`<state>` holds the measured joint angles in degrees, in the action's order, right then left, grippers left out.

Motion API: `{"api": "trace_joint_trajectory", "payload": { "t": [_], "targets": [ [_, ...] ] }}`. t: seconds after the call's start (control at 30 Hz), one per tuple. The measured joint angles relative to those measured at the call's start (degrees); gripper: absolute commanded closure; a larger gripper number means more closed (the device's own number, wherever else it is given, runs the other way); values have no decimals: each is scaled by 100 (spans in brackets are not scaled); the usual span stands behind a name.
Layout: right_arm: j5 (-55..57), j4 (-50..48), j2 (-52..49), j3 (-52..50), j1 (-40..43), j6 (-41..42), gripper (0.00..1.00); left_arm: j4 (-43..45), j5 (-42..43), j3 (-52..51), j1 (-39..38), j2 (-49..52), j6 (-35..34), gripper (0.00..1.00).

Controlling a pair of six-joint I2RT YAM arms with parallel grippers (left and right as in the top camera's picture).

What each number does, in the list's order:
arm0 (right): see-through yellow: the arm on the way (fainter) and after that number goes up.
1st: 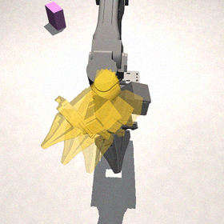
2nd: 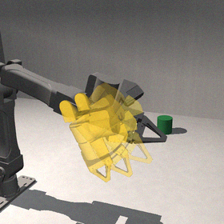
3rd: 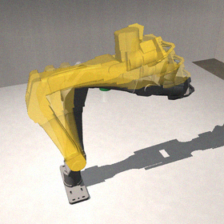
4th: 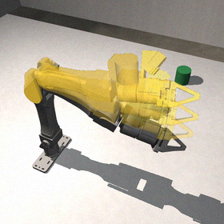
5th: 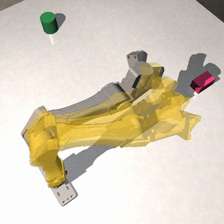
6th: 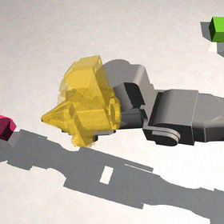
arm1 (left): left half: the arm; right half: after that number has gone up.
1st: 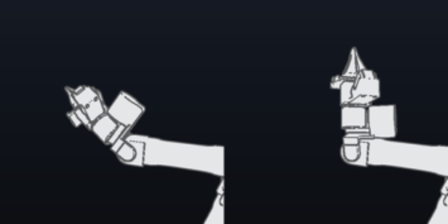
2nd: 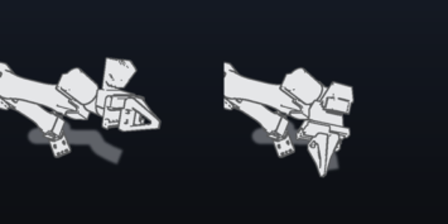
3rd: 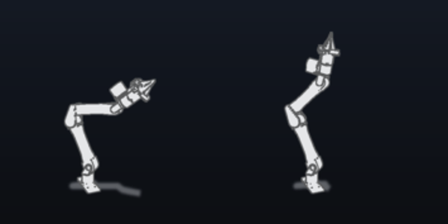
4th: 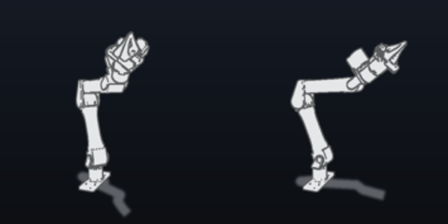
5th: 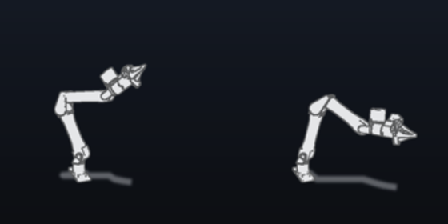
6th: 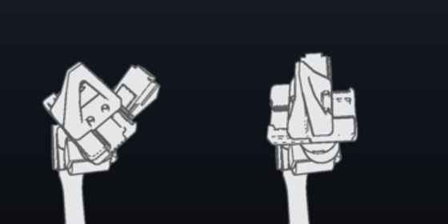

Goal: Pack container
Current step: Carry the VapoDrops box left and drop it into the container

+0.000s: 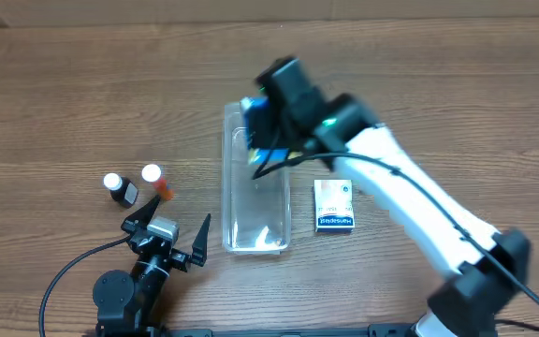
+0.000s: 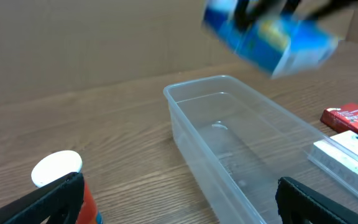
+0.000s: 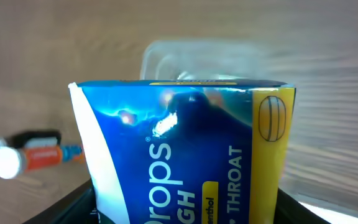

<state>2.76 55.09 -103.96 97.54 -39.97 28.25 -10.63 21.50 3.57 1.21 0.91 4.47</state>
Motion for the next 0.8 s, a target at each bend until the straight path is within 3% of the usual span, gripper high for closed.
{"api": "trace_joint_trajectory", "payload": {
  "t": [0.27,0.43,0.47,0.53,0.57,0.8],
  "targets": [
    [-85,-474,-1204,-387,-61,131,32,0,0,0,0,0,0,0],
    [-151,-973,-1373,-409,-63,157,32,0,0,0,0,0,-2,0],
    [-157,-1071,-1370,-409,-61,155,30,0,0,0,0,0,0,0],
    [-205,-1246,-1373,-409,-61,168,7,0,0,0,0,0,0,0],
    [-229,-1290,-1370,-409,-63,181,2,0,0,0,0,0,0,0],
    [-254,-1451,-1370,-380,-61,275,2,0,0,0,0,0,0,0]
  ]
}}
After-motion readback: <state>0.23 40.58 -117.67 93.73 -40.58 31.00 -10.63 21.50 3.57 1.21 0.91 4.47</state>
